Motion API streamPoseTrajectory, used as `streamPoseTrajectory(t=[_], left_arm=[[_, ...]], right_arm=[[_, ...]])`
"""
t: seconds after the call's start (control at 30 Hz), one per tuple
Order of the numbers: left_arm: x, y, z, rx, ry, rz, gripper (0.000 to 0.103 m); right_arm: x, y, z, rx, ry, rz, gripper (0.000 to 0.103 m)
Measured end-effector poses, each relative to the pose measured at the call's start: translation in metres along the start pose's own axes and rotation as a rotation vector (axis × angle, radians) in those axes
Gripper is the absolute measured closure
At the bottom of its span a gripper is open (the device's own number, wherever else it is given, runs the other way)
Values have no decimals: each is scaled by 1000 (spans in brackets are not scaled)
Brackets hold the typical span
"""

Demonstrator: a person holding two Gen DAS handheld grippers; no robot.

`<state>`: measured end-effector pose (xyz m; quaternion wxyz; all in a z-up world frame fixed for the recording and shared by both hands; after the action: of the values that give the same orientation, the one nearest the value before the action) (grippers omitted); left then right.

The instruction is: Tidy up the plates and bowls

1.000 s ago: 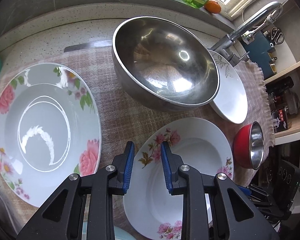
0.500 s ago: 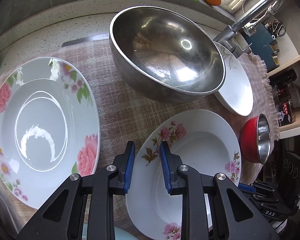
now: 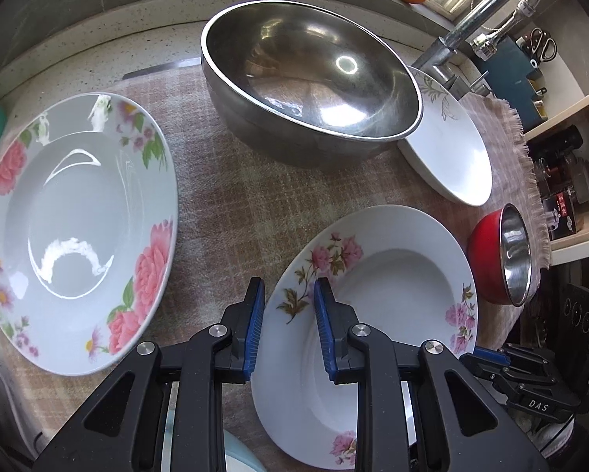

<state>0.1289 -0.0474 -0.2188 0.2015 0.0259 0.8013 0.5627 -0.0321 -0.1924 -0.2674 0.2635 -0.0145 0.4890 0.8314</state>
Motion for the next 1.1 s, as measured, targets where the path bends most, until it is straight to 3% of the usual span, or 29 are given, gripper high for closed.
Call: streamPoseTrajectory(t=[0.8,1.1], left_arm=[[20,2,-7,12,10,-4,79],[21,9,-2,18,5,-8,79]], right_arm=[[7,-9,9,29,34,39,83],[9,1,12,81,63,11,76]])
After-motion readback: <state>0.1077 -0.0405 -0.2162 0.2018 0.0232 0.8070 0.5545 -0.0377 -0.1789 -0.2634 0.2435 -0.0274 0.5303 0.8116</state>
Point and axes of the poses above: each gripper's, at about its wrist camera, not at the fingertips, and y roughly against the way its jaws point, z to its left, x to its underside, the point moved 3 cm from there along -y, roughly the way its jaws point, and after that the axes turned 4 degrees about -z, right-handed, at the moved point
